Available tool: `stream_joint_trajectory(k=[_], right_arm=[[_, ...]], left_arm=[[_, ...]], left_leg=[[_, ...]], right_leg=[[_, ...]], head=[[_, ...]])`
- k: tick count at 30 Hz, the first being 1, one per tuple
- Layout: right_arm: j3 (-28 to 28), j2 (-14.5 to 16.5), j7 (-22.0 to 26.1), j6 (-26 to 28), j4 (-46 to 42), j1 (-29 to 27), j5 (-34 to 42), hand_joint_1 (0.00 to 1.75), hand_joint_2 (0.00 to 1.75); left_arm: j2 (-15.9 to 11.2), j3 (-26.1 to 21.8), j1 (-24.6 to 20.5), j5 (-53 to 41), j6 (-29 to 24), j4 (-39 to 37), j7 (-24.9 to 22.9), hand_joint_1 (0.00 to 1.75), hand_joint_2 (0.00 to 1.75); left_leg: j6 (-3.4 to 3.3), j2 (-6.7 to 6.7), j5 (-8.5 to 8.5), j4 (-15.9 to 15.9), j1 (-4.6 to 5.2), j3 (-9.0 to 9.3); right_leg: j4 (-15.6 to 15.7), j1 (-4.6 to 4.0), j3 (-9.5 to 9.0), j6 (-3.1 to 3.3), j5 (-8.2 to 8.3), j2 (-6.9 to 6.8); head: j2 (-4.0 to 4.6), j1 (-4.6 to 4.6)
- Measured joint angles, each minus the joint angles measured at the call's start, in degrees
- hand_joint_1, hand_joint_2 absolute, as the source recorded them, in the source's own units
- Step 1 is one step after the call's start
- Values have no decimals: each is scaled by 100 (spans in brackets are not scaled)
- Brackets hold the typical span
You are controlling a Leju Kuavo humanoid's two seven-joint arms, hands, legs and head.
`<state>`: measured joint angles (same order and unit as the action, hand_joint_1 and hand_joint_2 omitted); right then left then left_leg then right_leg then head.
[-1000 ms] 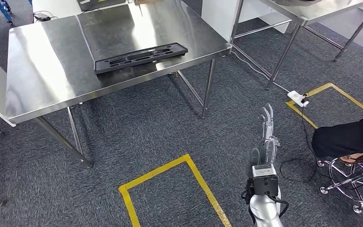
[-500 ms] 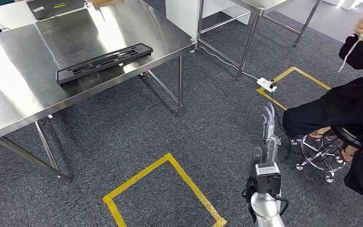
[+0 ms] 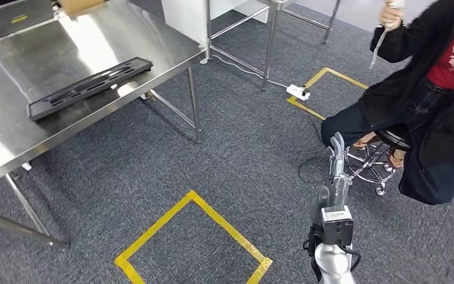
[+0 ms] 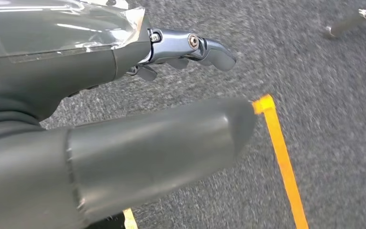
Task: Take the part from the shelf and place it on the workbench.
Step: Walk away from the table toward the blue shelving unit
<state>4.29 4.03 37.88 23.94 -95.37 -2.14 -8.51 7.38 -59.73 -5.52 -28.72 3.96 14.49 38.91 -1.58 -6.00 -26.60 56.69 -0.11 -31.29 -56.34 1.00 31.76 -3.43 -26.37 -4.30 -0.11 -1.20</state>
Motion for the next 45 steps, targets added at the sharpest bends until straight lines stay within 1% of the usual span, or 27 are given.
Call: stream_joint_trajectory(k=[2,3,5,7,9,11,14,16,17,18,20,22,24,25,26,28,30,31,33,35,37,39,40,41,42,43,45], right_arm=[[-26,-4,6,5,-4,-22,36,0,0],[-47,-3,10,4,-10,-44,60,0,0],[-88,4,28,-19,-26,-92,108,0,0],[-105,15,57,-65,-32,-174,145,0,0],[-116,26,89,-105,-32,-287,171,0,0],[-126,32,111,-123,-32,-371,180,0,0],[-133,68,131,-138,-32,-431,180,0,0],[-133,110,142,-154,-32,-486,179,0,0],[-133,126,145,-164,-32,-523,180,0,0],[-135,135,142,-171,-31,-558,182,0,0],[-151,147,93,-113,2,-573,122,0,0],[-200,164,9,22,193,-512,22,0,0],[-266,182,-29,100,487,-464,1,0,0],[-295,188,-36,102,611,-455,16,0,0],[-318,193,-74,74,725,-436,44,0,0],[-367,206,-271,-34,1038,-308,108,0,0],[-442,241,-525,-35,1651,-37,100,0,0],[-504,256,-636,123,2165,137,20,0,0],[-658,249,-949,550,3418,480,-201,0,0],[-794,201,-1517,824,4669,738,-379,0,0],[-868,166,-1908,871,5621,839,-453,0,0],[-909,153,-1986,872,6313,860,-479,0,0],[-928,149,-2003,872,6578,869,-487,0,0],[-945,142,-2023,873,6796,886,-494,0,0],[-959,134,-2045,873,6978,908,-503,0,0],[-966,128,-2062,874,7128,936,-513,0,0],[-970,121,-2085,874,7357,1004,-532,0,0]], left_arm=[[0,-1,-14,-8,0,0,8,0,0],[1,-1,-23,-11,0,0,12,0,0],[0,-2,-27,-15,1,-1,25,0,0],[-1,-3,-9,-11,3,-3,32,0,0],[-1,-8,12,-3,4,-4,34,0,0],[-2,-19,26,7,4,-4,35,0,0],[-7,-40,32,45,4,-4,51,0,0],[-9,-75,33,74,1,-4,68,0,0],[-7,-93,30,90,-3,-4,73,0,0],[-1,-113,25,110,-14,-4,75,0,0],[8,-147,25,164,-54,-3,75,0,0],[9,-220,41,240,-109,-2,56,0,0],[11,-300,52,297,-154,-2,31,0,0],[15,-330,54,308,-166,-2,24,0,0],[22,-355,54,316,-175,-2,20,0,0],[35,-407,54,332,-198,-2,-2,0,0],[43,-451,55,339,-224,-1,-32,0,0],[45,-471,53,339,-243,-1,-52,0,0],[56,-517,31,349,-291,-1,-109,0,0],[57,-576,10,370,-323,-2,-192,0,0],[45,-641,27,398,-326,-5,-262,0,0],[36,-697,67,420,-324,-7,-296,0,0],[30,-716,81,425,-324,-7,-305,0,0],[27,-729,88,428,-322,-7,-311,0,0],[24,-738,89,431,-319,-7,-316,0,0],[21,-747,89,431,-315,-7,-319,0,0],[15,-771,87,429,-309,-8,-325,0,0]], left_leg=[[69,-114,-14,-10,-11,30],[108,-87,-49,13,-32,32],[168,189,-308,331,-72,-79],[186,509,-743,1100,-88,-406],[182,588,-947,1700,-87,-693],[150,621,-684,1448,-88,-594],[75,922,-153,333,-99,-75],[45,999,-110,94,-83,33],[25,933,-99,76,-71,36],[-10,861,-74,49,-66,44],[-95,713,-22,-25,-72,62],[-138,547,-4,-53,-65,57],[-140,377,-4,-49,-52,41],[-137,303,-6,-47,-49,38],[-129,231,-10,-45,-50,42],[-91,93,-31,-41,-43,65],[-23,-36,-60,-32,-18,89],[9,-96,-66,-30,-9,100],[76,-174,-74,-34,-31,128],[143,53,-212,102,-75,92],[168,440,-598,702,-100,-168],[154,587,-938,1483,-101,-544],[144,600,-946,1659,-101,-643],[129,608,-836,1612,-102,-638],[112,634,-627,1327,-106,-517],[95,729,-397,917,-116,-337],[85,1002,-142,274,-136,-48]], right_leg=[[4,-14,28,93,30,129],[14,1,31,134,45,199],[33,47,15,223,89,328],[33,48,33,273,116,454],[27,23,46,287,124,603],[16,11,44,288,126,768],[-12,-14,49,268,127,993],[-22,-30,95,213,147,1113],[-11,-29,133,172,164,1174],[-30,-26,166,141,168,1162],[-288,-37,329,129,36,914],[-1003,-30,686,159,-290,600],[-1663,1,992,124,-525,508],[-1707,16,987,75,-520,488],[-1504,33,855,15,-432,455],[-654,56,362,-77,-159,226],[-71,29,41,-48,18,20],[8,6,11,-2,46,4],[17,1,42,80,80,138],[44,31,34,157,104,244],[54,39,23,229,124,343],[47,10,44,267,135,482],[39,-1,50,272,137,568],[29,-7,52,272,137,657],[17,-8,51,271,137,750],[4,-7,51,269,137,842],[-25,-24,80,246,146,1001]], head=[[0,5],[0,7],[0,14],[0,27],[0,32],[0,33],[0,30],[0,28],[0,28],[0,30],[0,16],[0,-2],[0,-7],[0,-8],[0,-8],[0,-9],[0,-2],[0,1],[0,9],[0,14],[0,23],[0,26],[0,27],[0,27],[0,27],[0,27],[0,25]])
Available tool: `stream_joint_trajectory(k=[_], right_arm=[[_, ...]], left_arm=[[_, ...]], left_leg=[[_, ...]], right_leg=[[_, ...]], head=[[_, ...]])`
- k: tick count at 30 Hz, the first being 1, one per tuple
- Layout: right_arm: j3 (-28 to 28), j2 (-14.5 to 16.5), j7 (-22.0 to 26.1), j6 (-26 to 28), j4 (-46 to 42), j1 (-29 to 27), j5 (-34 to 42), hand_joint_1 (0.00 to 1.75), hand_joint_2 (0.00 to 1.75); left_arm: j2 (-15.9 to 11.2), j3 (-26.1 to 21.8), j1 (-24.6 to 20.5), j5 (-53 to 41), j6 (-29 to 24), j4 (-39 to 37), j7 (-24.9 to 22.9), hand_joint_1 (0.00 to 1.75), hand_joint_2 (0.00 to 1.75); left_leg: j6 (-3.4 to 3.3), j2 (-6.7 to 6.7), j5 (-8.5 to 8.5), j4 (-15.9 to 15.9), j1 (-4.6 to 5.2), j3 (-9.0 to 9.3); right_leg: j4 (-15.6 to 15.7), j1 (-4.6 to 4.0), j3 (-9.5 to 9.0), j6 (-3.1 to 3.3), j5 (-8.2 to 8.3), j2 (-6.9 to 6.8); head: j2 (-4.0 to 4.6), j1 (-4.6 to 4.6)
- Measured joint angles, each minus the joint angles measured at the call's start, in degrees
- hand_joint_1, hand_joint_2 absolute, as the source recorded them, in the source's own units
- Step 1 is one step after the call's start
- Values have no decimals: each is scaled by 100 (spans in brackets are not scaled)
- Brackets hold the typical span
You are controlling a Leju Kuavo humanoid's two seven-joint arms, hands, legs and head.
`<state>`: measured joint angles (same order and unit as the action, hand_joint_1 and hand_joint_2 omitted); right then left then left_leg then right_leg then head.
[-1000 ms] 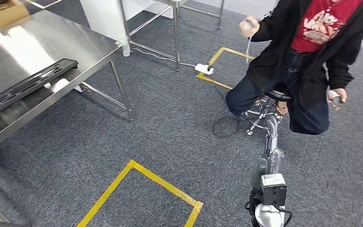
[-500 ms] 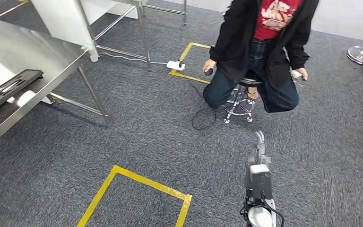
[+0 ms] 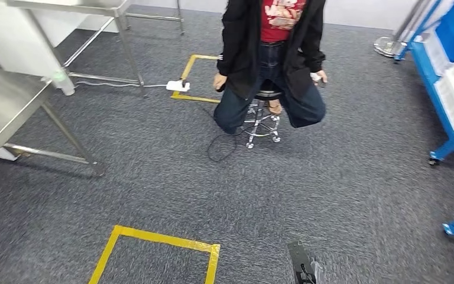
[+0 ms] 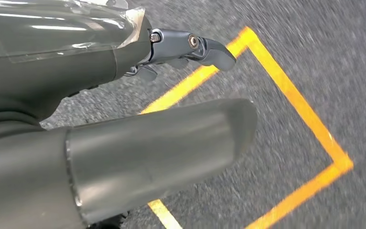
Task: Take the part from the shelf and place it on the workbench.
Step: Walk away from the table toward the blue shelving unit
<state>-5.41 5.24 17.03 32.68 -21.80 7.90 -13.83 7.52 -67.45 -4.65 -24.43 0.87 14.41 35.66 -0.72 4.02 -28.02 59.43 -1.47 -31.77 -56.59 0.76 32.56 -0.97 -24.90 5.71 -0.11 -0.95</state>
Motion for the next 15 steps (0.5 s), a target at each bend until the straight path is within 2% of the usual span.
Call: stream_joint_trajectory(k=[1,2,3,4,6,7,8,9,10,11,12,13,15], right_arm=[[-2,-3,-9,1,85,29,-8,0,0],[-4,-7,-43,1,163,51,-18,0,0],[-7,-15,-194,-8,252,63,-50,0,0],[-8,-25,-477,-38,343,56,-106,0,0],[4,-42,-1438,-192,547,0,-271,0,0],[18,-45,-1987,-315,642,-60,-346,0,0],[32,-42,-2480,-435,726,-137,-384,0,0],[42,-34,-2877,-538,795,-234,-391,0,0],[48,-26,-3115,-600,845,-340,-413,0,0],[65,-18,-3228,-626,881,-431,-468,0,0],[102,-13,-3246,-624,908,-496,-590,0,0],[164,-12,-3218,-604,928,-530,-763,0,0],[342,-14,-3166,-487,946,-510,-1117,0,0]], left_arm=[[-4,-12,-1,0,1,-1,-3,0,0],[-6,-21,-5,-1,-3,-1,-8,0,0],[-7,-27,-12,-8,-27,-1,-37,0,0],[-8,-29,-20,-28,-67,-1,-88,0,0],[-10,-33,-27,-56,-185,-4,-256,0,0],[-13,-53,-24,-32,-234,-8,-348,0,0],[-16,-86,-19,31,-291,-14,-444,0,0],[-19,-133,-15,116,-365,-21,-545,0,0],[-18,-198,-13,193,-504,-28,-684,0,0],[-16,-258,-13,254,-687,-35,-852,0,0],[-7,-323,-13,316,-876,-42,-1017,0,0],[5,-393,-15,375,-1050,-48,-1164,0,0],[42,-526,-24,494,-1352,-57,-1342,0,0]], left_leg=[[0,87,23,-125,4,51],[-4,88,11,-142,23,57],[-29,7,31,-162,42,63],[-69,-69,58,-194,56,77],[-167,-220,111,-276,62,109],[-198,-295,124,-298,67,113],[-217,-366,124,-304,78,111],[-222,-440,122,-303,89,106],[-220,-518,119,-301,97,100],[-216,-598,115,-300,101,96],[-206,-687,109,-299,103,96],[-192,-781,100,-297,104,101],[-138,-947,63,-287,132,119]], right_leg=[[-5,-4,30,-26,12,66],[-2,-6,60,-64,29,129],[14,-3,96,-110,47,198],[-1,4,125,-144,48,171],[-280,-7,283,-148,-99,-99],[-608,-5,434,-119,-257,-289],[-1006,-6,632,-98,-438,-409],[-1391,1,817,-95,-588,-460],[-1639,8,930,-114,-670,-480],[-1673,13,932,-152,-668,-494],[-1452,17,799,-205,-582,-526],[-1045,25,561,-257,-453,-606],[-238,13,82,-286,-216,-903]], head=[[0,-2],[0,-3],[0,-4],[0,-3],[0,-19],[0,-30],[0,-40],[0,-46],[0,-46],[0,-46],[0,-46],[0,-46],[0,-45]])
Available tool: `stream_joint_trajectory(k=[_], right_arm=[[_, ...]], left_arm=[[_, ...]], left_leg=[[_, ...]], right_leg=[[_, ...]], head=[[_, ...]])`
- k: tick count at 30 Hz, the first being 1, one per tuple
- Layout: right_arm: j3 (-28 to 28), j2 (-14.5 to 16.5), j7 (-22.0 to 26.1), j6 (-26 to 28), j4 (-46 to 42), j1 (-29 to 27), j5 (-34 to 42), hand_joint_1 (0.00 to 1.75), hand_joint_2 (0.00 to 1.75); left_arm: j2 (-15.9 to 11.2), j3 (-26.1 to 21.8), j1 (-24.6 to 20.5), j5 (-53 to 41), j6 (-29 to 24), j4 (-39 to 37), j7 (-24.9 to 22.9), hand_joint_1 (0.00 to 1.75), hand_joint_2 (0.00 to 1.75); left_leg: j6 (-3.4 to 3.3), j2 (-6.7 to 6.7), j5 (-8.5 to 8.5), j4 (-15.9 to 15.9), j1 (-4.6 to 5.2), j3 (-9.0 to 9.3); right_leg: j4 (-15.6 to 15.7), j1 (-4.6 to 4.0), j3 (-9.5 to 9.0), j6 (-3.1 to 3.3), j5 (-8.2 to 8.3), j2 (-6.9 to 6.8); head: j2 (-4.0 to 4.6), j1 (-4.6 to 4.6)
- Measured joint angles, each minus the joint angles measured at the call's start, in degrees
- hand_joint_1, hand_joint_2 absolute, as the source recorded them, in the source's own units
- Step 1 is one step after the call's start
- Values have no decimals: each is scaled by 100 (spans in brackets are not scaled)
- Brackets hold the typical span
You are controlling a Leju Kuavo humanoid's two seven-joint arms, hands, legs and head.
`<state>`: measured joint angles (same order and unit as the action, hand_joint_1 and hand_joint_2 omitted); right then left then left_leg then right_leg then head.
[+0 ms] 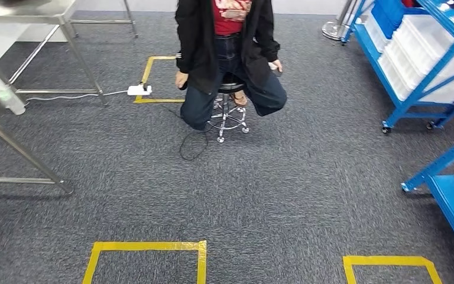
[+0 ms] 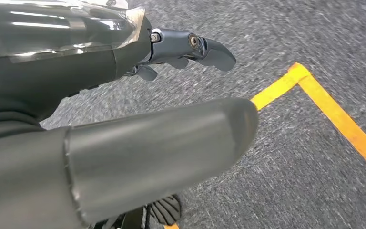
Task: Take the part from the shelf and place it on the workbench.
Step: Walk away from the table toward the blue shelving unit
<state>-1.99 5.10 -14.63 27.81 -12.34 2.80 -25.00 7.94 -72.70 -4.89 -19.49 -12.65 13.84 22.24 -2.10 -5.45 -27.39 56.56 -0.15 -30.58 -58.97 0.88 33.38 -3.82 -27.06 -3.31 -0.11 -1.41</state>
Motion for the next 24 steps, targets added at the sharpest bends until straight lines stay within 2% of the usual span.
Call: stream_joint_trajectory(k=[1,2,3,4,5,6,7,8,9,10,11,12,13,15,16,17,18,19,20,21,23,24], right_arm=[[91,-1,-28,94,9,20,-149,0,0],[178,-2,-89,194,20,36,-266,0,0],[252,-4,-168,278,34,44,-345,0,0],[309,-7,-230,330,48,44,-380,0,0],[353,-10,-266,362,57,43,-389,0,0],[381,-13,-281,380,64,44,-389,0,0],[405,-9,-283,394,68,47,-396,0,0],[427,-4,-283,403,71,50,-411,0,0],[450,2,-283,405,74,52,-431,0,0],[475,9,-283,406,80,52,-456,0,0],[496,9,-289,406,87,50,-484,0,0],[513,8,-300,406,95,48,-510,0,0],[530,7,-313,406,101,48,-538,0,0],[561,12,-327,406,104,64,-568,0,0],[574,15,-324,406,104,76,-566,0,0],[581,18,-319,406,104,80,-556,0,0],[584,19,-312,406,106,81,-547,0,0],[584,18,-308,406,110,73,-538,0,0],[584,15,-304,406,115,62,-531,0,0],[584,14,-300,406,119,58,-526,0,0],[584,12,-298,406,122,63,-511,0,0],[584,12,-298,406,123,67,-508,0,0]], left_arm=[[20,-63,-8,23,-169,-5,-77,0,0],[44,-108,-22,23,-343,-11,-156,0,0],[74,-139,-38,2,-473,-19,-215,0,0],[94,-153,-58,-35,-558,-22,-251,0,0],[113,-157,-78,-85,-625,-25,-277,0,0],[129,-157,-89,-141,-687,-27,-304,0,0],[137,-155,-91,-189,-753,-29,-342,0,0],[143,-154,-86,-220,-797,-31,-379,0,0],[145,-154,-77,-234,-808,-33,-409,0,0],[144,-156,-69,-247,-800,-34,-459,0,0],[142,-156,-66,-272,-784,-35,-533,0,0],[140,-154,-65,-306,-773,-36,-633,0,0],[137,-150,-67,-348,-769,-37,-746,0,0],[130,-135,-69,-408,-723,-39,-880,0,0],[127,-126,-70,-426,-672,-39,-902,0,0],[126,-119,-74,-435,-602,-40,-906,0,0],[126,-113,-82,-436,-527,-40,-907,0,0],[128,-110,-91,-431,-458,-40,-908,0,0],[129,-108,-101,-431,-411,-40,-908,0,0],[130,-104,-105,-438,-392,-40,-909,0,0],[124,-90,-94,-474,-411,-40,-923,0,0],[121,-82,-85,-489,-429,-40,-932,0,0]], left_leg=[[35,-65,-20,5,15,19],[68,-129,-36,5,25,44],[102,-192,-47,1,19,76],[140,-200,-64,10,-2,95],[176,-102,-124,68,-25,87],[207,57,-241,211,-45,37],[231,260,-435,505,-63,-86],[240,428,-657,889,-66,-254],[245,507,-848,1281,-69,-433],[246,546,-958,1601,-70,-590],[243,558,-936,1711,-73,-654],[237,566,-813,1618,-79,-622],[231,594,-607,1335,-92,-498],[227,834,-247,599,-132,-166],[223,944,-157,349,-142,-62],[209,1015,-138,232,-133,-20],[180,997,-139,198,-108,-18],[131,919,-113,181,-98,-23],[77,851,-82,144,-87,-16],[22,776,-47,105,-85,-10],[-40,608,-13,61,-65,-9],[-53,515,-11,61,-52,-18]], right_leg=[[205,-9,-123,30,66,-99],[271,-28,-147,73,98,-134],[277,-41,-131,116,120,-79],[289,-12,-131,166,135,-7],[304,7,-137,208,149,54],[319,28,-155,257,169,112],[327,46,-169,299,190,175],[325,28,-158,325,201,242],[322,15,-146,342,208,310],[316,4,-140,348,211,396],[307,-3,-138,348,211,478],[295,-7,-138,348,211,559],[279,-8,-139,346,210,647],[219,-27,-110,329,204,797],[188,-36,-79,306,205,864],[171,-44,-38,270,211,926],[164,-45,6,222,224,990],[165,-33,44,177,242,1037],[128,-30,93,146,231,994],[15,-30,166,138,166,885],[-548,-30,446,176,-141,575],[-927,-25,620,189,-320,487]], head=[[0,7],[0,12],[0,18],[0,21],[0,21],[0,25],[0,28],[0,33],[0,34],[0,33],[0,34],[0,33],[0,33],[0,33],[0,28],[0,27],[0,25],[0,23],[0,25],[0,14],[0,-1],[0,-8]])
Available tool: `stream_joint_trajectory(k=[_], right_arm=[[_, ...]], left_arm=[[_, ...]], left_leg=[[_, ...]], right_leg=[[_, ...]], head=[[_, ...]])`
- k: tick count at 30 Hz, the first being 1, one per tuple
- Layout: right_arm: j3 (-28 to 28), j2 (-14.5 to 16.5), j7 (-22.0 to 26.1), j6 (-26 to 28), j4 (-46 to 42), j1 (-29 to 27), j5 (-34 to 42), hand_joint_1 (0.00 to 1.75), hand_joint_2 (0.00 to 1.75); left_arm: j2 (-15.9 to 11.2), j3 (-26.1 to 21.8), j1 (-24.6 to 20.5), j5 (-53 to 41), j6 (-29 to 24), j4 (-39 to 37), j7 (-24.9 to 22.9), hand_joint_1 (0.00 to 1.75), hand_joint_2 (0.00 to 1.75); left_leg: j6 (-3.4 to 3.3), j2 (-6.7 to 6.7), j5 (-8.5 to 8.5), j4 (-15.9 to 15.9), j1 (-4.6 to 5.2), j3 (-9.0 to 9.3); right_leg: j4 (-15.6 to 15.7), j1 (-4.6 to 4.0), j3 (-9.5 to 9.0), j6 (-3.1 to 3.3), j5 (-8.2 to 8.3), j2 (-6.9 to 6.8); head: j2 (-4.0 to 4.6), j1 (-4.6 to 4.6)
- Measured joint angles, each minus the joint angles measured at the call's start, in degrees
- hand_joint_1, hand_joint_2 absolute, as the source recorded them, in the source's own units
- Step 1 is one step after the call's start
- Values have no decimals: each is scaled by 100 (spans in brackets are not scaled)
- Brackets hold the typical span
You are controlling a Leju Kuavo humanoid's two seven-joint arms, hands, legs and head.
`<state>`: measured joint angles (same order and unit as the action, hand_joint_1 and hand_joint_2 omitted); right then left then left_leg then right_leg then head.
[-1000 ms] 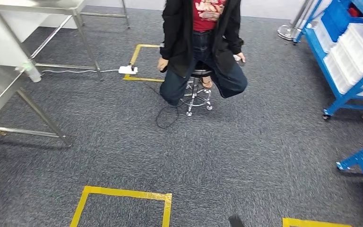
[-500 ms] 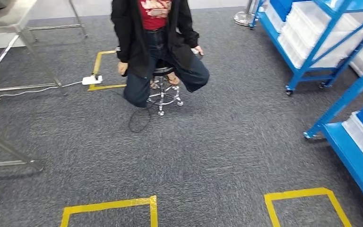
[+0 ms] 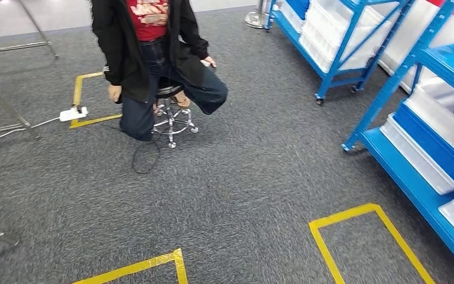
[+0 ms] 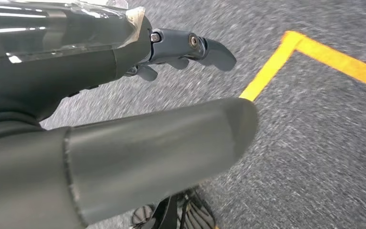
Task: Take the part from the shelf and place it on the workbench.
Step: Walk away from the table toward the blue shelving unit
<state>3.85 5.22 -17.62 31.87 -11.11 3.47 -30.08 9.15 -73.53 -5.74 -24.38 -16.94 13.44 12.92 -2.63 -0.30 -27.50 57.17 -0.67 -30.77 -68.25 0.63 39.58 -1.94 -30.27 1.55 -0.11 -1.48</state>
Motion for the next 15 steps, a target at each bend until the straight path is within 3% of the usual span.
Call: stream_joint_trajectory(k=[2,3,4,6,8,10,11,13,15], right_arm=[[0,-2,0,0,4,-5,4,0,0],[0,-4,-1,0,8,-12,6,0,0],[0,-8,-3,0,11,-19,7,0,0],[0,-16,-4,-2,14,-16,14,0,0],[-3,-18,-1,-5,15,-6,32,0,0],[-8,-26,-8,-7,20,-13,42,0,0],[-11,-33,-15,-7,22,-19,44,0,0],[-25,-43,-33,-8,25,-20,40,0,0],[-37,-41,-40,-14,25,-19,23,0,0]], left_arm=[[-3,11,7,-13,-19,0,-13,0,0],[-3,14,4,-11,-19,0,-15,0,0],[0,16,1,-2,1,0,-15,0,0],[4,18,-3,16,69,1,-15,0,0],[3,22,-6,-8,75,2,-36,0,0],[8,31,-27,-13,111,2,-40,0,0],[11,38,-42,-3,155,2,-30,0,0],[15,60,-55,-49,150,2,-46,0,0],[19,96,-39,-140,8,1,-117,0,0]], left_leg=[[2,-177,-2,2,18,-12],[7,-255,-5,3,18,-13],[17,-324,-11,5,16,-9],[64,-445,-39,15,30,14],[139,-548,-76,25,50,58],[218,-659,-99,8,38,113],[259,-644,-127,21,15,129],[315,-387,-347,281,-28,46],[329,-64,-758,994,-48,-268]], right_leg=[[-466,23,181,-39,-171,-70],[-384,37,105,-91,-131,-98],[-79,53,-86,-150,-24,-149],[728,65,-558,-222,221,-403],[1095,43,-762,-174,352,-575],[1104,19,-740,-79,382,-489],[1120,36,-748,-36,392,-423],[1153,86,-779,56,425,-296],[1157,81,-781,113,442,-164]], head=[[0,2],[0,1],[0,1],[0,-1],[0,12],[0,24],[0,25],[0,37],[0,50]])
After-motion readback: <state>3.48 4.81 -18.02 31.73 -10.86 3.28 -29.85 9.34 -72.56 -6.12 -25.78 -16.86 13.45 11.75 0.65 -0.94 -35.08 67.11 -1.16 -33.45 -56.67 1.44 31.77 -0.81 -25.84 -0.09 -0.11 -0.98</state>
